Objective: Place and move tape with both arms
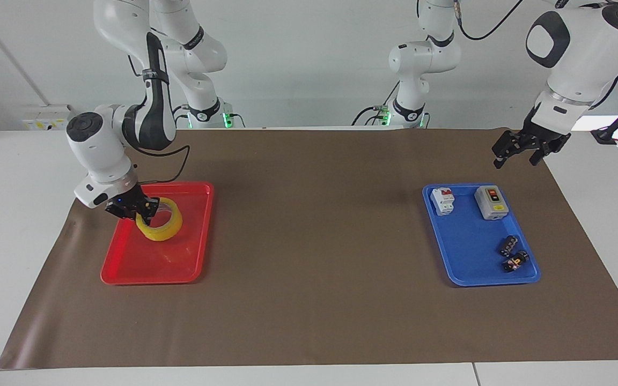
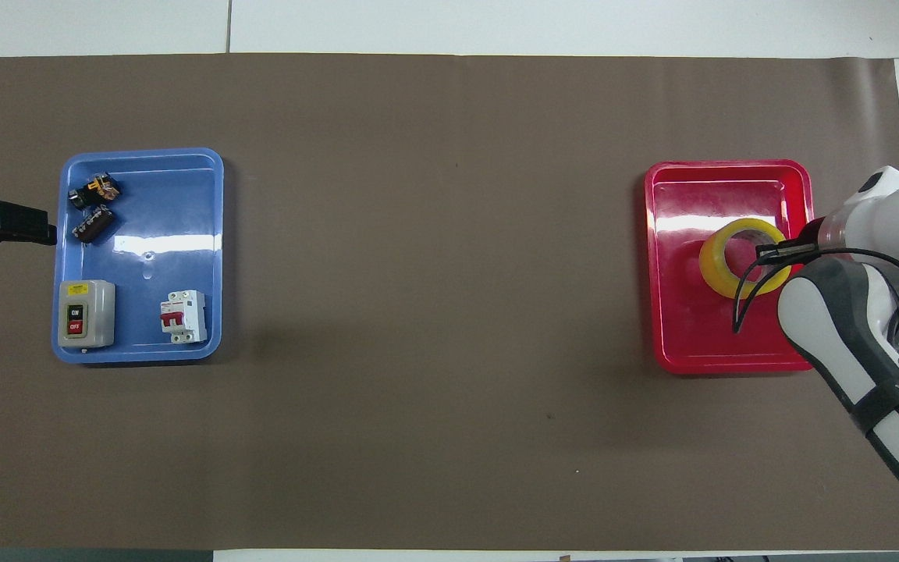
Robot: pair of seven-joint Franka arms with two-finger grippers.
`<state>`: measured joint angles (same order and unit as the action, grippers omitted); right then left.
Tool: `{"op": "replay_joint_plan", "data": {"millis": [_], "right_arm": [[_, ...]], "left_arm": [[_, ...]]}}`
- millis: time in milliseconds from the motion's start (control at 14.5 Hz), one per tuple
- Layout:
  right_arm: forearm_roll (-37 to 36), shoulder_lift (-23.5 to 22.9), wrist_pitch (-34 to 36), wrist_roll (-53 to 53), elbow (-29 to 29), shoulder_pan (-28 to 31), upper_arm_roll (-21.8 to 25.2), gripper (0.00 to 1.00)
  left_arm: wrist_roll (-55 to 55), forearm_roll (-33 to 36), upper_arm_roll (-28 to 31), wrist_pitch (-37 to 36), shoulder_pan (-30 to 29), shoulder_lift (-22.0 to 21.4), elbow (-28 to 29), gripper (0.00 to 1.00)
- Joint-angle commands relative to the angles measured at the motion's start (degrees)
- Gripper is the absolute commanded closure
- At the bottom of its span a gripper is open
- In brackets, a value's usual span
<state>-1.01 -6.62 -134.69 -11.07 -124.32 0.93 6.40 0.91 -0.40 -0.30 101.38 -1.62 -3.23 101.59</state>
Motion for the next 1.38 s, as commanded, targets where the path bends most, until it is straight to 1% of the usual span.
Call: {"op": "replay_joint_plan", "data": {"millis": [0, 207, 345, 621, 759, 897, 966, 1034, 1241, 1310], "right_arm": [[1.0, 0.4, -2.8, -1.9, -2.2, 1.4, -0.8, 1.0], [1.0, 0.1, -4.9, -0.9, -2.8, 0.9, -0.8, 1.0], [1.0, -1.2, -5.1, -1.1, -3.0, 1.4, -0.8, 1.0], [1.0, -1.8, -5.6, -1.0, -3.4, 1.4, -0.8, 1.0], [1.0, -2.7, -8.6, -1.3, -4.4, 1.9, -0.8, 1.0], [1.0, -3.0, -9.5, -1.7, -4.5, 2.2, -0.8, 1.0], [1.0, -3.0, -9.6, -1.5, -4.4, 2.2, -0.8, 0.69], [1.0, -3.1, -9.5, -1.5, -4.4, 2.2, -0.8, 0.01], [1.0, -2.2, -7.7, -0.6, -2.9, 1.6, -0.9, 0.0], [0.9, -1.2, -4.6, 0.8, -1.0, 1.4, -1.0, 0.0]], "left_arm": [[0.6, 0.6, -0.1, 0.0, -0.1, -1.6, 1.4, 0.0], [0.6, 0.6, -0.1, 0.0, -0.1, -1.6, 1.4, 0.0], [0.6, 0.6, -0.1, 0.0, -0.1, -1.6, 1.4, 0.0], [0.6, 0.6, -0.1, 0.0, -0.1, -1.6, 1.4, 0.0], [0.6, 0.6, -0.1, 0.0, -0.1, -1.6, 1.4, 0.0], [0.6, 0.6, -0.1, 0.0, -0.1, -1.5, 1.4, 0.0], [0.6, 0.6, -0.1, 0.0, -0.1, -1.6, 1.4, 0.0], [0.6, 0.6, -0.1, 0.0, -0.1, -1.6, 1.4, 0.0], [0.6, 0.6, -0.1, 0.0, -0.1, -1.6, 1.4, 0.0], [0.6, 0.6, -0.1, 0.0, -0.1, -1.6, 1.4, 0.0]]}}
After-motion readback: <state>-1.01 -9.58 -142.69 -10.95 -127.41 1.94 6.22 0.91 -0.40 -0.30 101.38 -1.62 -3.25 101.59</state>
